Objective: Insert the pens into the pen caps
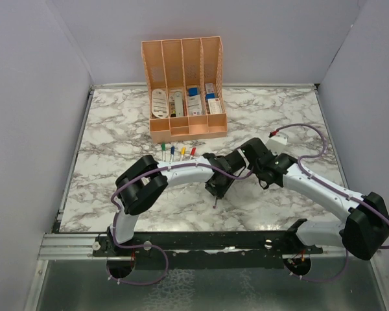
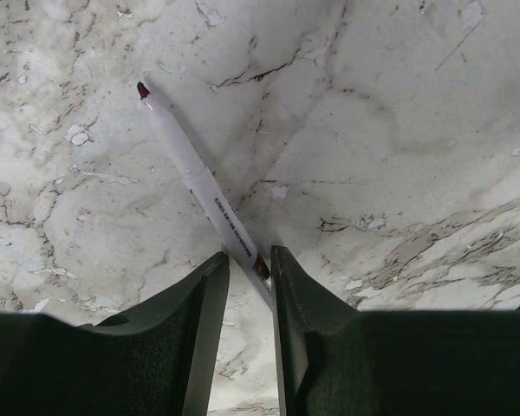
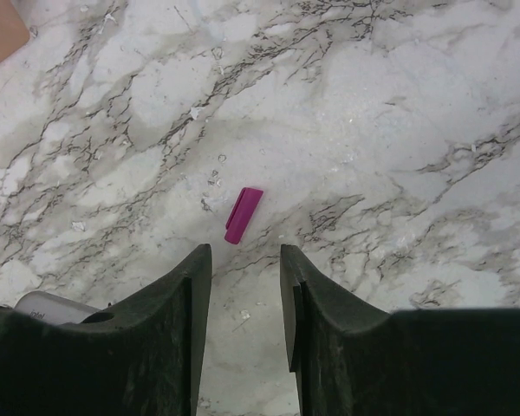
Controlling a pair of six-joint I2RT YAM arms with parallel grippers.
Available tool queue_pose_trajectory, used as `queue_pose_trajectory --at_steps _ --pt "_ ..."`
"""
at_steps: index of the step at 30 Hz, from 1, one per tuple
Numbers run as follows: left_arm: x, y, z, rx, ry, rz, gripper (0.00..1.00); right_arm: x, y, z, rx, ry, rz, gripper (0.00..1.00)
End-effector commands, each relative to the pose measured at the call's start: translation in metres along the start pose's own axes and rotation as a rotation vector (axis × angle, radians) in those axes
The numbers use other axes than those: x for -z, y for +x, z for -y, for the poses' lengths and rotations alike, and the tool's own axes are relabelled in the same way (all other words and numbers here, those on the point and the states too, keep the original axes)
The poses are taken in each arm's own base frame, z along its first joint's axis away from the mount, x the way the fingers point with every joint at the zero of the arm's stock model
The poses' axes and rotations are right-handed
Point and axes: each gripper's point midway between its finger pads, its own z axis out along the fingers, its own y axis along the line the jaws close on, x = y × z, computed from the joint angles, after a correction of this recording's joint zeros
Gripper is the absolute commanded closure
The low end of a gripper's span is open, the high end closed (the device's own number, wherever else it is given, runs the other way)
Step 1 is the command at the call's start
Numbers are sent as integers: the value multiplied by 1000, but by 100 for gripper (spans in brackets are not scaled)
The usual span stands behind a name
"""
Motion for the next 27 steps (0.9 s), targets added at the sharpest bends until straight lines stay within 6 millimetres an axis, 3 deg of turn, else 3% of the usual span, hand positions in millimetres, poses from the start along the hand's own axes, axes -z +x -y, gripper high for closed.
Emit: queue_pose_trajectory --at_steps 1,10,20,27 --pt "-64 77 -115 -107 -469 -255 69 -1 -22 -20 -19 -30 63 63" --pt "-58 92 -137 -56 -480 -292 81 -6 -22 -17 -54 -36 43 63" --pt "-56 123 -153 -68 -551 -402 81 -8 -8 -3 -36 7 -19 63" --pt "-58 127 -161 -103 -598 -447 85 -13 2 9 -9 36 -71 63"
